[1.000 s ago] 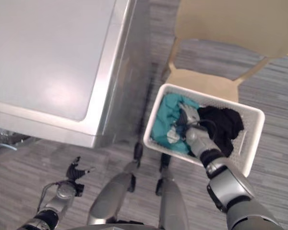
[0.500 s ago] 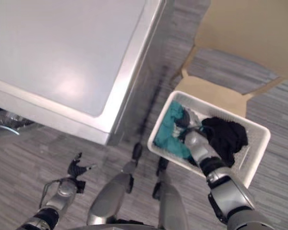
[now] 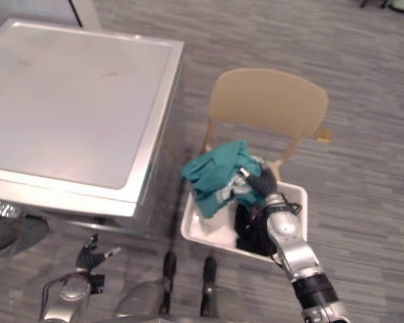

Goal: Grab the laundry basket,head to the washer,open it,put in the laundry and shut it.

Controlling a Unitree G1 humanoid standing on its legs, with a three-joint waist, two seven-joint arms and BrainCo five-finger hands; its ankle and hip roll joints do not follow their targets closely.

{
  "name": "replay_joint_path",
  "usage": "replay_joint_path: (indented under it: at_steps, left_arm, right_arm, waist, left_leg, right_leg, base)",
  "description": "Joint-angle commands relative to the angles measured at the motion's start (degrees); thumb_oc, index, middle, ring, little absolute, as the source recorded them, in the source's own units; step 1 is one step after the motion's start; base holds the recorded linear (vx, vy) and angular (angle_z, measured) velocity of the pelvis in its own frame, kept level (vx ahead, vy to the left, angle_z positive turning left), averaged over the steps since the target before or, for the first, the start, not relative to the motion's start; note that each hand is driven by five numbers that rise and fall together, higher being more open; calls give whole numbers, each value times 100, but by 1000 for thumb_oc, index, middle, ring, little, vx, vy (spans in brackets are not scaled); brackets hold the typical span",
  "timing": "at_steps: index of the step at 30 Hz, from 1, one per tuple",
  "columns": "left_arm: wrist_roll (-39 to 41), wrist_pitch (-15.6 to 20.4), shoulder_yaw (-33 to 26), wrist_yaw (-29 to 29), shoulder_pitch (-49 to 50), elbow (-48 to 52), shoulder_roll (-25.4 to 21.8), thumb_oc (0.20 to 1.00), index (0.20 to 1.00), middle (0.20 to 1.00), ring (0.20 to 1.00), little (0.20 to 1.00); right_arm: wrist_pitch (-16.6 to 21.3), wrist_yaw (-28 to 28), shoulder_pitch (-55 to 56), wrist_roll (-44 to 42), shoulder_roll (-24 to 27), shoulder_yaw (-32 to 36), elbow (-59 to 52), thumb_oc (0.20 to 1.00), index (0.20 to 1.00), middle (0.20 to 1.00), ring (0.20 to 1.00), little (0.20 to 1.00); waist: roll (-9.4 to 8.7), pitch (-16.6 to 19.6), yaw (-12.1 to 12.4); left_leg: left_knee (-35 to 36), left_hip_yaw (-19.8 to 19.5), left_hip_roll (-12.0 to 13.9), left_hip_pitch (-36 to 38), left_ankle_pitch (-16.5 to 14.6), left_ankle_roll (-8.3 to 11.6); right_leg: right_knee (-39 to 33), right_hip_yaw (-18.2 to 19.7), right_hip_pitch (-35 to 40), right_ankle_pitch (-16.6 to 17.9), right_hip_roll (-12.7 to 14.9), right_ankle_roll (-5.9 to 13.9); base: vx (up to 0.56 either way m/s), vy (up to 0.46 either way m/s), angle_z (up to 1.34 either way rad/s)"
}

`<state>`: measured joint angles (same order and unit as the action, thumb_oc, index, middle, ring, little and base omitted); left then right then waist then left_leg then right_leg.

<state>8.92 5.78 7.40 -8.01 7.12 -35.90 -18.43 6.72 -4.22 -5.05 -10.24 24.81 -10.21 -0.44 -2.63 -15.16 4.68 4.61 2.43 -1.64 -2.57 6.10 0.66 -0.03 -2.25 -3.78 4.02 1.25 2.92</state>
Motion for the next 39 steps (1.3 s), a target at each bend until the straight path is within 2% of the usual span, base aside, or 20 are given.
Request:
replay_joint_path:
  at_steps: [1,3,6,7,9,10,12,13,14,16,17,21,22,23,24,27,34,39]
  left_arm:
    - [293,112,-60,-20,-168,72,-269,1000,1000,1000,1000,1000]
    - [268,137,-80,-10,-237,127,-318,1000,1000,1000,1000,1000]
    - [241,194,-72,-10,-145,396,-334,1000,1000,1000,1000,1000]
    - [223,191,-61,2,-145,410,-340,1000,1000,1000,1000,1000]
    - [217,245,-11,3,-99,683,-344,1000,1000,1000,1000,1000]
    - [191,253,-9,-3,-52,915,-346,1000,1000,1000,1000,1000]
    - [219,299,54,-2,-54,1316,-361,1000,1000,1000,1000,1000]
    - [239,319,70,42,-76,1454,-368,1000,1000,1000,1000,1000]
    - [267,368,108,24,-138,1604,-353,1000,1000,1000,1000,1000]
    - [274,444,212,116,-226,1946,-397,1000,1000,1000,1000,1000]
    - [288,486,254,153,-259,2111,-417,1000,1000,1000,1000,1000]
    - [451,705,476,513,-477,2863,-615,1000,1000,1000,1000,1000]
    - [452,704,474,514,-479,2864,-616,1000,1000,1000,1000,1000]
    - [554,751,730,744,-725,3067,-729,1000,1000,1000,1000,1000]
    - [442,744,962,860,-883,3154,-791,1000,1000,1000,1000,1000]
    - [117,769,1428,953,-1367,3310,-999,1000,1000,1000,1000,1000]
    - [-194,795,2052,988,-2152,3472,-1258,1000,1000,1000,1000,1000]
    - [-757,715,2552,941,-2598,3096,-1179,1000,1000,1000,1000,1000]
  right_arm:
    - [539,436,-205,-610,-22,-181,-458,200,200,200,200,200]
    - [588,463,-139,-581,-5,-160,-544,200,200,200,200,200]
    - [630,389,0,-331,2,-40,-612,200,200,200,200,200]
    - [627,372,8,-296,4,-25,-612,200,200,200,200,200]
    - [613,275,-11,-184,-26,38,-615,200,200,200,200,200]
    - [602,279,-65,-199,-24,40,-591,200,200,200,200,200]
    - [636,174,-162,-233,84,77,-611,200,200,200,200,200]
    - [625,160,-188,-226,148,114,-647,200,200,200,200,200]
    - [642,103,-259,-184,225,113,-645,200,200,200,200,200]
    - [623,64,-289,-165,298,150,-721,200,200,200,200,200]
    - [621,61,-283,-164,310,145,-762,200,200,200,200,200]
    - [611,149,-246,-62,378,118,-806,200,200,200,200,200]
    - [611,149,-250,-63,378,119,-805,200,200,200,200,200]
    - [553,299,-333,-51,370,16,-801,200,200,200,200,200]
    - [530,363,-453,-101,340,-88,-789,200,200,200,200,200]
    - [449,516,-867,-363,255,-525,-598,200,200,200,200,200]
    - [327,745,-1573,-804,-104,-1390,-356,200,200,200,200,200]
    - [206,938,-1857,-1060,-422,-1975,-139,200,200,200,200,200]
  waist:
    - [-34,15,172]
    - [-8,-51,159]
    - [50,101,263]
    - [61,134,275]
    - [52,263,433]
    - [77,263,501]
    - [260,228,557]
    - [313,205,545]
    - [312,117,506]
    - [255,55,392]
    - [217,50,329]
    - [6,166,75]
    - [9,173,67]
    - [30,402,-165]
    - [90,546,-249]
    - [61,761,-277]
    - [-52,942,-176]
    - [-81,1010,-138]
  left_leg:
    - [-776,-175,20,-410,-629,-126]
    - [-893,-272,49,-615,-516,-124]
    - [-830,-606,55,-974,-188,-84]
    - [-823,-619,70,-1023,-168,-76]
    - [-752,-776,46,-1290,55,59]
    - [-753,-808,84,-1436,231,202]
    - [-574,-920,193,-1687,619,494]
    - [-401,-937,205,-1685,671,533]
    - [-327,-854,177,-1687,556,534]
    - [-484,-666,132,-1643,272,408]
    - [-771,-589,120,-1605,172,368]
    - [-1539,-236,55,-1236,-619,242]
    - [-1536,-245,56,-1253,-604,242]
    - [-1270,25,211,-605,-845,217]
    - [-803,160,272,-480,-724,217]
    - [-165,33,174,-136,-573,191]
    - [7,62,136,182,-598,144]
    - [39,97,116,311,-647,121]
  right_leg:
    - [1274,269,-593,-551,23,461]
    - [1725,348,-623,-745,-72,386]
    - [2545,792,-331,-1019,-338,294]
    - [2509,832,-311,-1011,-350,281]
    - [1781,959,238,-1500,-426,97]
    - [1493,908,334,-1566,-439,13]
    - [1080,887,262,-1578,-665,-116]
    - [1039,810,187,-1542,-710,-135]
    - [1024,690,137,-1476,-671,-147]
    - [893,440,81,-1362,-520,-110]
    - [828,296,41,-1275,-420,-89]
    - [573,-165,-77,-1007,-40,-31]
    - [563,-174,-88,-991,-43,-31]
    - [426,-460,-97,-948,46,-14]
    - [350,-633,-78,-922,37,12]
    - [254,-665,103,-875,32,73]
    - [121,-518,379,-800,35,154]
    - [43,-452,499,-768,38,201]
  base:
    - [-370,-94,-5]
    - [-298,-105,27]
    - [-261,-203,64]
    - [-171,-241,64]
    - [-155,-227,41]
    - [-272,-270,13]
    - [-337,-263,32]
    - [-319,-193,60]
    - [-301,-122,64]
    - [-305,-104,90]
    - [-265,-91,113]
    - [-181,-49,119]
    - [-70,33,130]
    - [-11,106,142]
    - [16,148,107]
    - [75,148,102]
    - [62,58,-2]
    - [48,42,-17]
